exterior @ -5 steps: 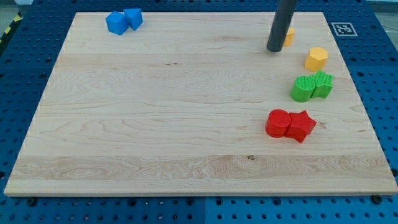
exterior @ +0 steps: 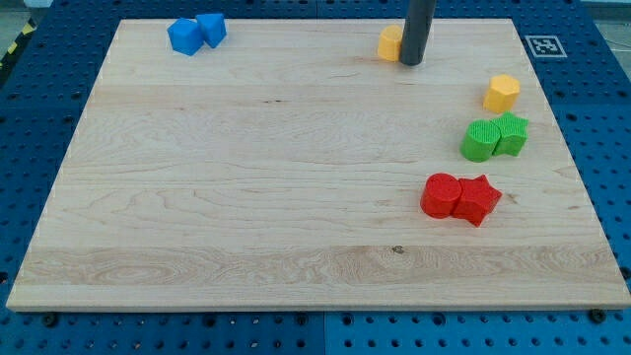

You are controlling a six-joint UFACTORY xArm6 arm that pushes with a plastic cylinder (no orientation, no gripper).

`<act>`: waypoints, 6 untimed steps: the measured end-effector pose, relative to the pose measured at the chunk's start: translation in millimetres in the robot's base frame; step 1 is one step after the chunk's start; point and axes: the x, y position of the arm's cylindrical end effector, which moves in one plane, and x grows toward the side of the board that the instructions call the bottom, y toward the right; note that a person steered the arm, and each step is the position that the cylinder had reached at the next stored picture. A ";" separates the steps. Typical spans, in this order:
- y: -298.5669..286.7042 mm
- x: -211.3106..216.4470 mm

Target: Move the yellow heart to the top center

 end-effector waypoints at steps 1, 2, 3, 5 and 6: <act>37.3 -7.6; 27.5 -30.8; -30.0 -55.1; -134.6 -28.9; -147.1 -30.0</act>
